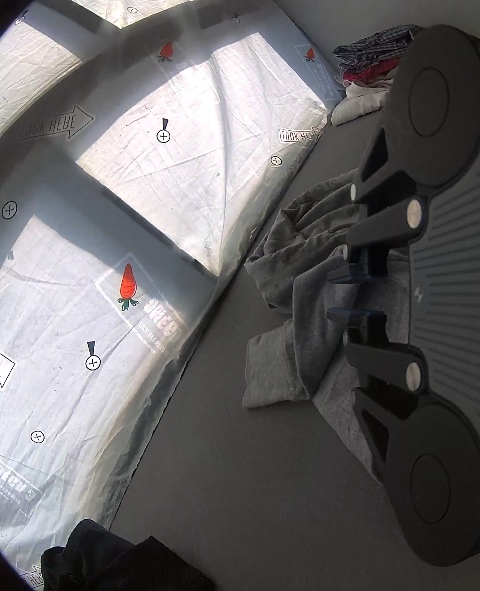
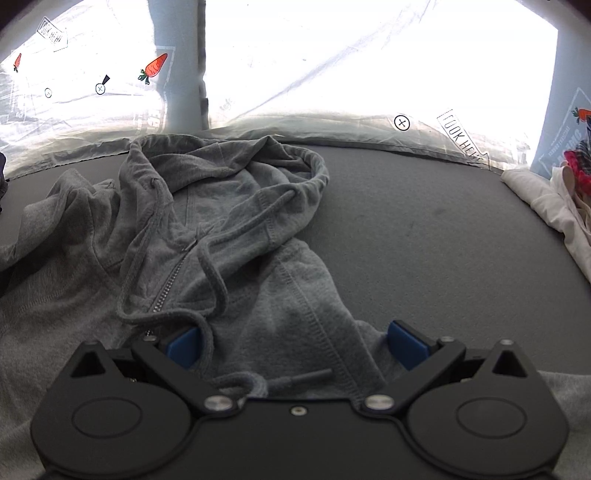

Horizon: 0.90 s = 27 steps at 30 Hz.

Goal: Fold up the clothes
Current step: 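Reach the left gripper to the hoodie sleeve cuff and grasp it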

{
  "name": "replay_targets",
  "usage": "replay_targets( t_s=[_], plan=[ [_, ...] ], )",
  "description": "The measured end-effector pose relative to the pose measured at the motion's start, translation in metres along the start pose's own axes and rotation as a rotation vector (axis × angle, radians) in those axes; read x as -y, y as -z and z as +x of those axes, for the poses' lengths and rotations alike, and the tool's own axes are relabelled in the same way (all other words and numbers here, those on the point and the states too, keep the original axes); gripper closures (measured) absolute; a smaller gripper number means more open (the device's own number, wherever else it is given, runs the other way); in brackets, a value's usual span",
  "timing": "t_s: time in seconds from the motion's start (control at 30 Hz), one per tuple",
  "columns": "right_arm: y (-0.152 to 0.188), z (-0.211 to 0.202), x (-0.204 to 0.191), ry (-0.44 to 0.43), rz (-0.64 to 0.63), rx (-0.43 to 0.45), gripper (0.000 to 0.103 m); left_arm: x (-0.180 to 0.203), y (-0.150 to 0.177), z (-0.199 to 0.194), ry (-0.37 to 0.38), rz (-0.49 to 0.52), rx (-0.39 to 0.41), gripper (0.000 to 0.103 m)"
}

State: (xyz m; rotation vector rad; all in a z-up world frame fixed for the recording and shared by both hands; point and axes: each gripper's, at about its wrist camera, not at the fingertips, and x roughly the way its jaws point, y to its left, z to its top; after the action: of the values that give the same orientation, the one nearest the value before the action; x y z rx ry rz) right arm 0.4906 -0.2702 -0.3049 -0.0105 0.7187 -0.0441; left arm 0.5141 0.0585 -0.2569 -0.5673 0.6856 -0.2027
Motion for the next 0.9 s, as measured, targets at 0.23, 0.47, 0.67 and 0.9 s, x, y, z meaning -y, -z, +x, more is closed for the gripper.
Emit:
replay_targets(
  t_s=[0.23,0.47,0.67,0.9],
  plan=[
    [0.0,0.0,0.0,-0.002,0.001,0.0,0.0,-0.047,-0.045,0.061,-0.152,-0.173,-0.076,0.062],
    [0.0,0.0,0.0,-0.001,0.002,0.0,0.0,-0.047,-0.06,0.109,-0.134,-0.197,-0.137,0.042],
    [0.0,0.0,0.0,-0.001,0.003,0.0,0.0,-0.038,-0.052,0.108,-0.143,-0.184,-0.137,0.101],
    [0.0,0.0,0.0,-0.003,0.004,0.002,0.0,-0.036,-0.062,0.009,-0.184,-0.217,0.089,0.102]
  ],
)
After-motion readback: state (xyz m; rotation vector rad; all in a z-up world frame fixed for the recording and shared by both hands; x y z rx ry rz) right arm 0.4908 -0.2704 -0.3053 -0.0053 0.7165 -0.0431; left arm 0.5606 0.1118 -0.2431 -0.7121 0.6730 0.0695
